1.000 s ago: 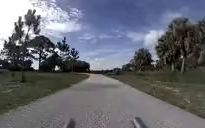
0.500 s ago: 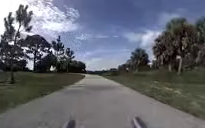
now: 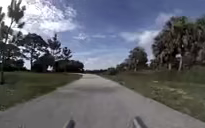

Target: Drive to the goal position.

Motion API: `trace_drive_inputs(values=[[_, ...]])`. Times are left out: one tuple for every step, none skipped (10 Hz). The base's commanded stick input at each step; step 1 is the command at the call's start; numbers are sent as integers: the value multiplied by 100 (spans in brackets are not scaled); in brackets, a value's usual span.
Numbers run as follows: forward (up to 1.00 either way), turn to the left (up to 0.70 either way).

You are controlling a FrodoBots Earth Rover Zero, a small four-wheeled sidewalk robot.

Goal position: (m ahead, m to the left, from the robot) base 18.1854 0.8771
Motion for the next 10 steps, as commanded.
trace_drive_inputs(values=[[69,3],[69,3],[69,3],[69,3],[69,3],[69,3],[69,3],[69,19],[69,29],[69,33]])
